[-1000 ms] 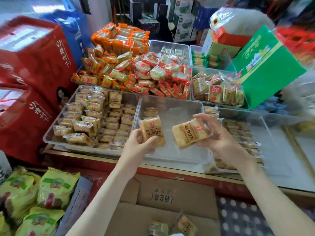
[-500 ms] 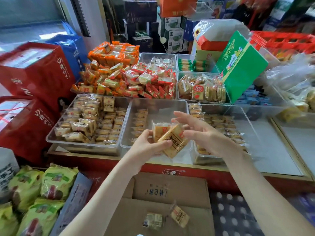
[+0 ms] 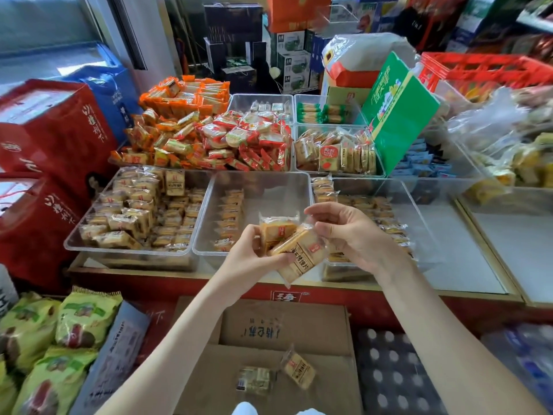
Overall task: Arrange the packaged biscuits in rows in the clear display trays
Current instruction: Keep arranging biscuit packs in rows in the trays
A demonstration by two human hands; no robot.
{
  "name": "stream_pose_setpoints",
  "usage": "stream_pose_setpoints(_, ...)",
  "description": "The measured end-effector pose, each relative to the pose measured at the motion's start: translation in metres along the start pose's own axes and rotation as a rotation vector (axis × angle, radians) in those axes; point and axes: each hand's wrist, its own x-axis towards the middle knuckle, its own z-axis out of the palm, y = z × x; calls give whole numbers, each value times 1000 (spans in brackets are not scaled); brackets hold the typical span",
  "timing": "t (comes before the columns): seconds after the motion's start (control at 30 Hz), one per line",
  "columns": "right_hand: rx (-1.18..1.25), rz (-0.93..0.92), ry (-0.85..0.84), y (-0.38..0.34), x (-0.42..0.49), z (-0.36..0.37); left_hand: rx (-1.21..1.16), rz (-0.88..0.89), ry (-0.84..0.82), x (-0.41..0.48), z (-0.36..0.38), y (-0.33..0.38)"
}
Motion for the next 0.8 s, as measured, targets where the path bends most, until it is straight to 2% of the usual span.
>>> stream_pose_setpoints(0.1, -9, -28, 91, 5, -1, -2, -12, -36, -26, -2, 3, -6)
stream_pose_setpoints(0.23, -314, -154, 268, 7, 1, 7, -53, -99, 15, -2, 11, -12)
stream_pose_setpoints(0.3, -392, -84, 239, 5, 0, 6, -106, -115, 43, -2, 12, -13)
stream_pose_setpoints(0.4, -567, 113, 118, 2, -7, -3, -166, -116, 60, -3, 11, -18)
stream_pose_setpoints(0.47, -591, 139, 108, 5, -10, -4, -142, -116, 69, -5, 11, -20)
stream_pose_setpoints(0.6, -741, 31, 269, 10, -11, 5, -151, -137, 64, -4, 15, -23)
stream_pose_setpoints(0.73, -1014, -251, 515, 19, -11, 16, -208, -157, 116, 3, 18, -19)
stream_pose_setpoints(0.8, -1054, -220, 504, 23, -12, 21, -153, -107, 185, 2, 22, -14)
